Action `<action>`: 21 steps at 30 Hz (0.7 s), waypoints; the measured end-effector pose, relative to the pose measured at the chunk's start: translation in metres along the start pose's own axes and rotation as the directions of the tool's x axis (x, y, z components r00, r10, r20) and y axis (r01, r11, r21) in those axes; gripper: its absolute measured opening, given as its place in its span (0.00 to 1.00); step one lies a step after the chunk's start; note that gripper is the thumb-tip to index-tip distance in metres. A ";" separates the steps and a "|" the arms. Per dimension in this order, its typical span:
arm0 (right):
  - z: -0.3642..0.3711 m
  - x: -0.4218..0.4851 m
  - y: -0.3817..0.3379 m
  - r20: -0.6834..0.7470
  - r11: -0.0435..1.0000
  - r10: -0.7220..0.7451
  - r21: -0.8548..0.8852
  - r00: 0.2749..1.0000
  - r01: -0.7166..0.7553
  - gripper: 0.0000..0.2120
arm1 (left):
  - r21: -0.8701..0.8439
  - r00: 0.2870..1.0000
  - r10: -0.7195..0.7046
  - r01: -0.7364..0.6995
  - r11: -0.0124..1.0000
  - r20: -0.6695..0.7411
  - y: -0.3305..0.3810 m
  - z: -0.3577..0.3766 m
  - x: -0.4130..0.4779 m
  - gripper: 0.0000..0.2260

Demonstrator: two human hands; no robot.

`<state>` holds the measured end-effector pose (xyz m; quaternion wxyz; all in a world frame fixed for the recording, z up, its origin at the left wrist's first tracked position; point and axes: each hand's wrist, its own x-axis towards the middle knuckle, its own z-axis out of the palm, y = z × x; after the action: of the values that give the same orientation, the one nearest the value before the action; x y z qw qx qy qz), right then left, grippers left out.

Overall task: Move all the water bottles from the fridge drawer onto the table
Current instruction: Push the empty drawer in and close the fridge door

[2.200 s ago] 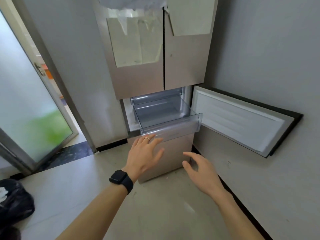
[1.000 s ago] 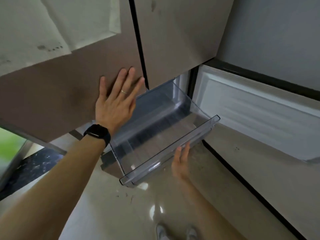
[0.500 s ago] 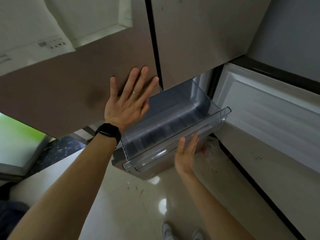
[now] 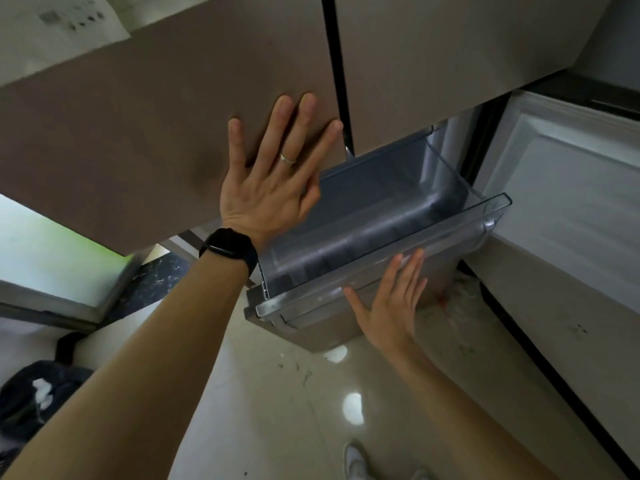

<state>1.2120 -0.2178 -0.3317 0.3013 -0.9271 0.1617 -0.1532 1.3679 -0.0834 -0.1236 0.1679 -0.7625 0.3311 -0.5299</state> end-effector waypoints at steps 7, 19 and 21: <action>0.020 0.044 -0.018 0.016 1.000 -0.020 -0.001 1.000 0.020 0.49 | 0.015 1.000 -0.012 0.012 1.000 0.027 0.002 -0.002 -0.002 0.26; 0.046 0.109 -0.036 0.026 0.998 -0.041 0.047 0.999 0.039 0.46 | 0.029 0.999 -0.034 0.033 0.999 0.016 0.004 0.002 -0.005 0.25; 0.050 0.114 -0.038 0.031 0.999 -0.025 0.045 0.999 0.024 0.46 | 0.024 0.999 -0.033 0.032 0.999 0.017 0.004 0.002 -0.004 0.25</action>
<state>1.3417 -0.2082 -0.3257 0.3228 -0.9243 0.1420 -0.1457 1.3673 -0.0839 -0.1302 0.1712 -0.7702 0.3109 -0.5299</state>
